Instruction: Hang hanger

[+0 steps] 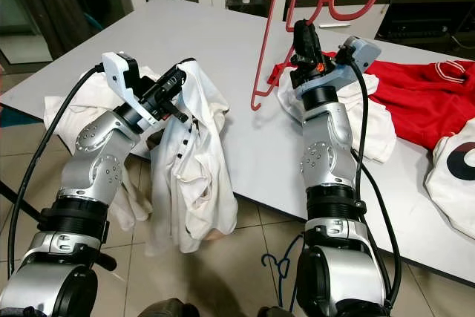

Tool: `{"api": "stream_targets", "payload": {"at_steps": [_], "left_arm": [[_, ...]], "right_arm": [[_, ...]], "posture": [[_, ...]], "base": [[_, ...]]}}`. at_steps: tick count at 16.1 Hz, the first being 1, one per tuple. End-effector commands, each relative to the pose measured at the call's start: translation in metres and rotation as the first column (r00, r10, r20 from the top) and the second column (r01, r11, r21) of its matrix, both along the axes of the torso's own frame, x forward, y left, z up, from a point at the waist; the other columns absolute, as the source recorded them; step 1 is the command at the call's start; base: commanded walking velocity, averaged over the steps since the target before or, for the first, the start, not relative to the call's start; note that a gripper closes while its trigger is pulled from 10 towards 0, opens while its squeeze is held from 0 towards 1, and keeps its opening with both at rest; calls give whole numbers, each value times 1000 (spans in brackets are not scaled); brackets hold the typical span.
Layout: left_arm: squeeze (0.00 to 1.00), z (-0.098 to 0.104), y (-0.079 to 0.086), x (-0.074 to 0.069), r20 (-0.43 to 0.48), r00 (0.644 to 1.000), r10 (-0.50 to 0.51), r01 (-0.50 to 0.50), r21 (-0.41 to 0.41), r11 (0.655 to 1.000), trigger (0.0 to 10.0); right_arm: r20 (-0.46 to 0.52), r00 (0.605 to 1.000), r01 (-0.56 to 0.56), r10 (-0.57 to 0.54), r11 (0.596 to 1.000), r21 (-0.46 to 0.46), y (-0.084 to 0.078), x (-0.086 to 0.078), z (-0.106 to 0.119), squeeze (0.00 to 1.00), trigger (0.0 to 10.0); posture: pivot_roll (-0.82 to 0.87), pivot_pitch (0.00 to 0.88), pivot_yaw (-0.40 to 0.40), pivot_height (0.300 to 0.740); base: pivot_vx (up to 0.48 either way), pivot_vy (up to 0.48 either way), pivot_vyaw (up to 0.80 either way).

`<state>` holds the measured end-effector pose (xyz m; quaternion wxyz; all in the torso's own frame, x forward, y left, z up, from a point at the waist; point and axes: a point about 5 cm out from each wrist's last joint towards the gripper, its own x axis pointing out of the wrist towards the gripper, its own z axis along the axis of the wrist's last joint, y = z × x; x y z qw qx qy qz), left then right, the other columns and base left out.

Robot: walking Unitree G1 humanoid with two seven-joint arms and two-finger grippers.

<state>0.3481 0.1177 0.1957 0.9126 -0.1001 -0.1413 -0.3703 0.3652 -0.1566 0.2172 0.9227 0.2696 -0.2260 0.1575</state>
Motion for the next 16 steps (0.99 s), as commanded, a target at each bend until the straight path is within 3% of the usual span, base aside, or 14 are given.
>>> {"api": "stream_targets", "payload": {"at_steps": [1,6,7,8,9,11,13,15,16], "left_arm": [[0,6,0,-1,21,1000,-2,2,-2,1000,10000],[0,9,1,-2,31,1000,6,-6,3,1000,10000],[0,9,7,-6,36,999,21,-23,42,999,10000],[0,5,16,-12,33,999,41,-45,99,994,10000],[0,0,20,-17,25,999,42,-45,137,990,10000],[0,-8,25,-25,22,1000,11,-15,230,973,10000],[0,-18,31,-32,20,1000,-14,6,351,936,10000],[0,-21,32,-38,24,999,-30,18,409,912,10000],[0,-21,31,-38,27,999,-23,10,408,913,10000]], "right_arm": [[12,1000,5,-5,1000,-2,1,1,4,0,10000],[14,999,45,-45,999,-28,-2,4,4,0,10000],[-20,999,24,-31,961,-277,-11,-13,-24,0,10000],[-109,993,-92,39,836,-542,-14,-42,-63,0,10000],[-145,986,-157,87,795,-586,-11,-54,-74,0,10000],[-165,976,-216,143,758,-616,-9,-64,-80,0,10000],[-156,971,-239,182,706,-666,-10,-75,-84,0,10000],[-134,976,-217,172,693,-688,-11,-81,-78,0,10000],[-125,979,-202,160,713,-672,-11,-80,-74,0,10000]], "posture": [[8,0,26,740],[11,0,26,740],[-51,0,68,740],[-47,0,67,740],[-44,0,63,740],[-39,0,59,740],[-36,0,56,740],[-37,0,56,740],[-40,0,57,740]], "base": [[0,0,0],[0,0,0],[0,0,0],[0,0,0],[0,0,0],[0,0,0],[0,0,0],[0,0,0],[0,0,0]]}}
